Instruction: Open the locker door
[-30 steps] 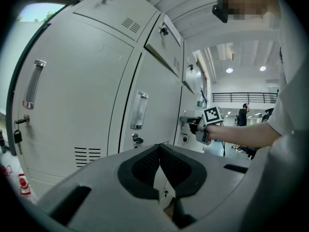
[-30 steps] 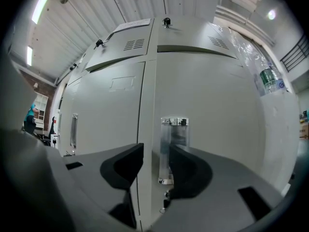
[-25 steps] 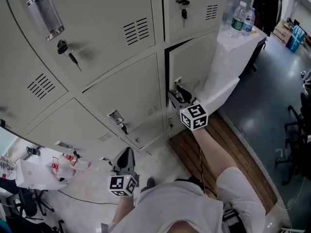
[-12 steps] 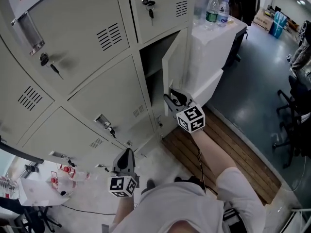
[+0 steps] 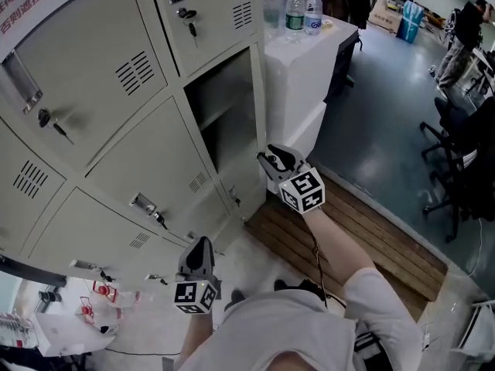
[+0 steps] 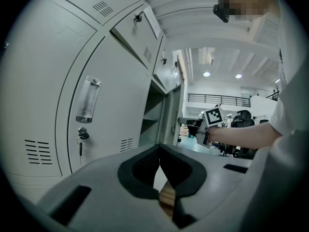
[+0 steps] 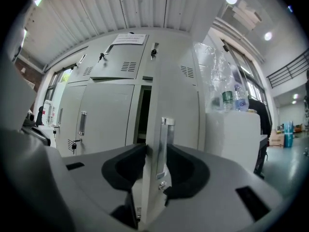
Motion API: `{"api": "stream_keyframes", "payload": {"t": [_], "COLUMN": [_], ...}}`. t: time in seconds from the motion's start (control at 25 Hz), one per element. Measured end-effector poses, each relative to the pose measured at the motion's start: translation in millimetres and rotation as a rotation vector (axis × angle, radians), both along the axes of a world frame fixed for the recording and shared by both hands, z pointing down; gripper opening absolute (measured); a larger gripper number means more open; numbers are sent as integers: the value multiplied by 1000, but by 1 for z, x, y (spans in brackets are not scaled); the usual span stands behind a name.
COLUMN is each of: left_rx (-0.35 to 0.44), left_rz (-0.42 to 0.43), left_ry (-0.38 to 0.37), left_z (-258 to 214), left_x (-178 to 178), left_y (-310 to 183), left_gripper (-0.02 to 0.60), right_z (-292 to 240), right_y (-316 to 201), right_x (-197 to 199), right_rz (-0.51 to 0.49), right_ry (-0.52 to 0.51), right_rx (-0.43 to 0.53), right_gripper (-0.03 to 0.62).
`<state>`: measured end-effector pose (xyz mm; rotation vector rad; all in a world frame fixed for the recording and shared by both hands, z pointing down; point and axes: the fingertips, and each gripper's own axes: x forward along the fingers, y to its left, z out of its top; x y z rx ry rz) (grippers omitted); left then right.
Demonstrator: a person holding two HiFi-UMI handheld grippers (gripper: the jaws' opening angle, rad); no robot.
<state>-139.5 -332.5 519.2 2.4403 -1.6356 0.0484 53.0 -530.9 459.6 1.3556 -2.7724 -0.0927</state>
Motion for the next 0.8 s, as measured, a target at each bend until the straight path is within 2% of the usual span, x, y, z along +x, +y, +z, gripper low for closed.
{"api": "stream_keyframes", "payload": {"t": [0.28,0.36,0.44,0.52,0.8], "left_rx": [15,15,13,12,28], "left_rz": [58,74,88,97,119], "left_ry": [10,10,11,12,-2], "left_z": [-4,-4,-3,-3,-8], "left_x": [20,24,29,32,38], "left_y": [-5,-6,-7,-8,-7], "left_gripper": [2,3,3,2,2], "right_z": [5,8,11,13,13], "right_y": [5,9,15,21,48], "right_x": [61,81,96,103,100], "right_rz": [147,203,248,258,234], "right_ry": [-8,-18,-25,-32,-78], "right_rx": [-27,-34,-34,-38,-40], "right_gripper": [119,99,51,27,18]}}
